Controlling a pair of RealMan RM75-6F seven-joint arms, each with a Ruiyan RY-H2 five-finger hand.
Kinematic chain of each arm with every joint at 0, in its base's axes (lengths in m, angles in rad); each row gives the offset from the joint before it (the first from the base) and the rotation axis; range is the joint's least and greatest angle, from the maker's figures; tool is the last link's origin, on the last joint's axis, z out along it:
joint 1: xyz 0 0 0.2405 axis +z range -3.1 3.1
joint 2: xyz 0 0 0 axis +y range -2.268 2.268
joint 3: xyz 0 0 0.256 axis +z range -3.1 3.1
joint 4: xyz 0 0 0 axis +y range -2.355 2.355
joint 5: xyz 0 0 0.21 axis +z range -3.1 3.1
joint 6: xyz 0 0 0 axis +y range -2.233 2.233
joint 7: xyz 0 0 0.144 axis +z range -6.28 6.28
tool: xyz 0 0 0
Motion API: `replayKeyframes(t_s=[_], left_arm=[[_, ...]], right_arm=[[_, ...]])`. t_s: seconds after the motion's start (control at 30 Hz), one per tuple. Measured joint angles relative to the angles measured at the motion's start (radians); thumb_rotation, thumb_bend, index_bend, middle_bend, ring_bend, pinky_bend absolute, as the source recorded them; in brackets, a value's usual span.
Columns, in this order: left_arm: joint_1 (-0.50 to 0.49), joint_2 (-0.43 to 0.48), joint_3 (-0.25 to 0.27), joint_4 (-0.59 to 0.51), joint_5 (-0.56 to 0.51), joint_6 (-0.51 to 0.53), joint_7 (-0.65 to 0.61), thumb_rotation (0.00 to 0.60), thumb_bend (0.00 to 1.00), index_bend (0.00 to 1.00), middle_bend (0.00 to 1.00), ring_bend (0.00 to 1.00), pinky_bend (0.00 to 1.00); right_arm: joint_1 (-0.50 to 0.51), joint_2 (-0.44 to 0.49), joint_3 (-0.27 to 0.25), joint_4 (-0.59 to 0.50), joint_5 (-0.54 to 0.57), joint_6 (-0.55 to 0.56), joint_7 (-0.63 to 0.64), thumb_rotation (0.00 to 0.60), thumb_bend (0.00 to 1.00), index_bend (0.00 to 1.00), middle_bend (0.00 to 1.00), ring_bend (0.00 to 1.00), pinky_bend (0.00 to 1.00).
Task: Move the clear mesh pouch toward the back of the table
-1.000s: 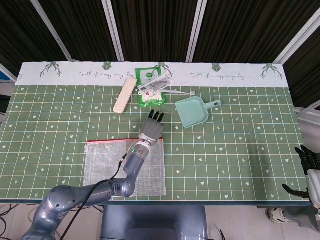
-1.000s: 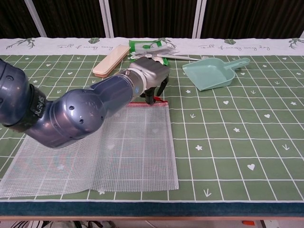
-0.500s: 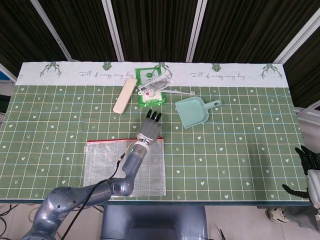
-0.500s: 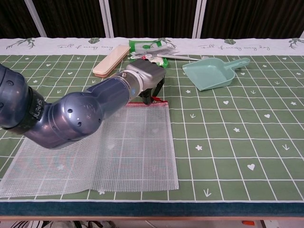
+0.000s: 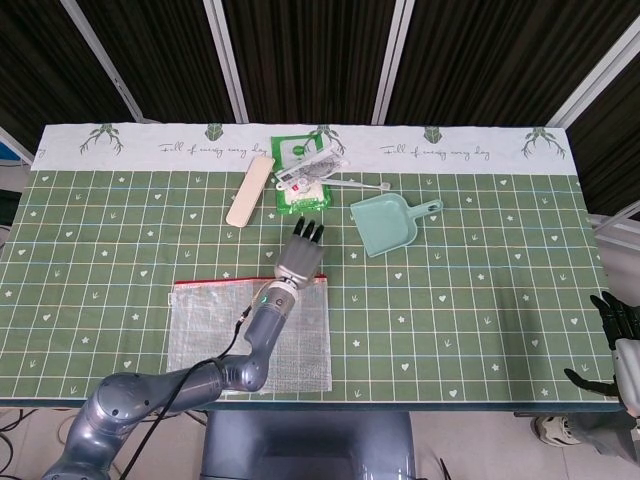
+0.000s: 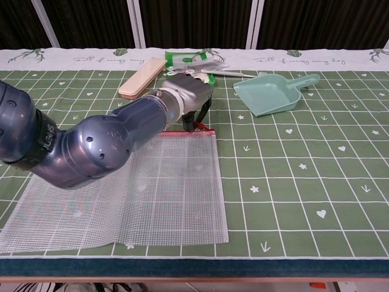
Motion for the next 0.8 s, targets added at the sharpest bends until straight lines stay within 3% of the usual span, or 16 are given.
replayKeyframes(t_s=[0.33, 0.6, 0.8], left_arm=[[-0.007, 0.081, -0.038, -0.123, -0.002, 0.048, 0.021, 0.6, 0.44, 0.59, 0.09, 0.0, 0.01], [-0.027, 0.191, -0.092, -0.31, -0.023, 0.105, 0.058, 0.6, 0.45, 0.6, 0.09, 0.0, 0.01], [-0.053, 0.283, -0.137, -0.466, -0.045, 0.147, 0.079, 0.6, 0.45, 0.6, 0.09, 0.0, 0.01]], right_arm=[[-0.002, 0.005, -0.001, -0.011, -0.008, 0.006, 0.001, 0.6, 0.16, 0.0, 0.0, 0.0, 0.2], [0.001, 0.015, 0.007, -0.042, 0.003, 0.004, -0.002, 0.6, 0.16, 0.0, 0.0, 0.0, 0.2], [0.019, 0.035, 0.025, -0.124, 0.035, -0.022, -0.015, 0.6, 0.16, 0.0, 0.0, 0.0, 0.2]])
